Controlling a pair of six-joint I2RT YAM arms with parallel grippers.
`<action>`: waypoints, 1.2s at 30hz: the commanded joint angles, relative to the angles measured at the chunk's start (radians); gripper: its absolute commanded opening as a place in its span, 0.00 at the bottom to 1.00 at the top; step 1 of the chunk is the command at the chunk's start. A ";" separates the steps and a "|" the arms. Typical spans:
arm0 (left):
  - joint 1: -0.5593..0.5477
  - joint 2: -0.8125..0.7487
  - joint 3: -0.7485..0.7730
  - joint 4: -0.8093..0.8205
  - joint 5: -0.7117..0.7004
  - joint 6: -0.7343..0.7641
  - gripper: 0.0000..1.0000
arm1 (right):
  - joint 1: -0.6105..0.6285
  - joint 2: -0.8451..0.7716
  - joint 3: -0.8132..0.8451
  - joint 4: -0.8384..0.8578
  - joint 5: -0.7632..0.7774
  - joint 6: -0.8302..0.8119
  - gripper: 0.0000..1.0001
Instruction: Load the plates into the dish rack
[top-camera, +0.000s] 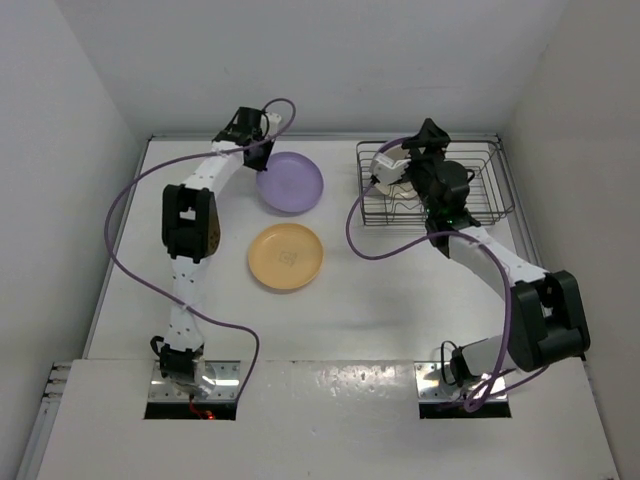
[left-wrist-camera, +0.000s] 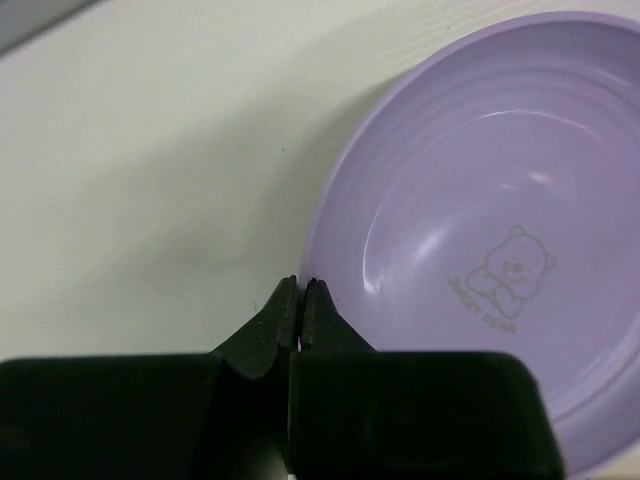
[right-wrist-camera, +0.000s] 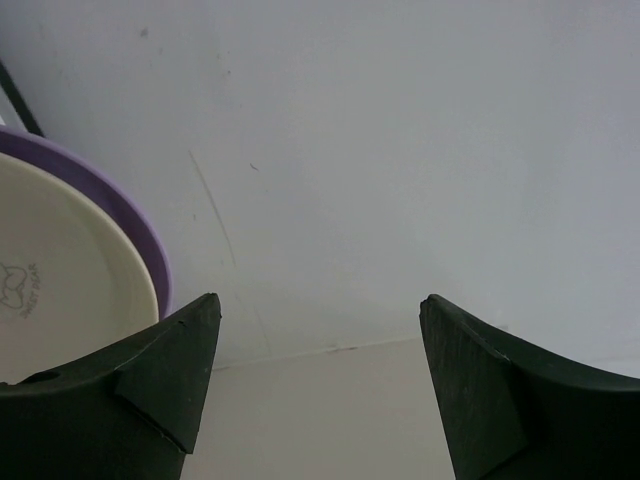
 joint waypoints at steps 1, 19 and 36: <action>0.006 -0.135 0.070 -0.013 0.016 0.110 0.00 | 0.004 -0.068 0.005 0.062 0.056 0.093 0.80; -0.258 -0.398 0.218 -0.004 -0.140 0.544 0.00 | -0.042 -0.322 -0.118 0.065 0.137 0.326 0.75; -0.552 -0.308 0.177 0.312 -0.161 0.716 0.00 | -0.113 -0.430 -0.201 0.063 0.202 0.386 0.71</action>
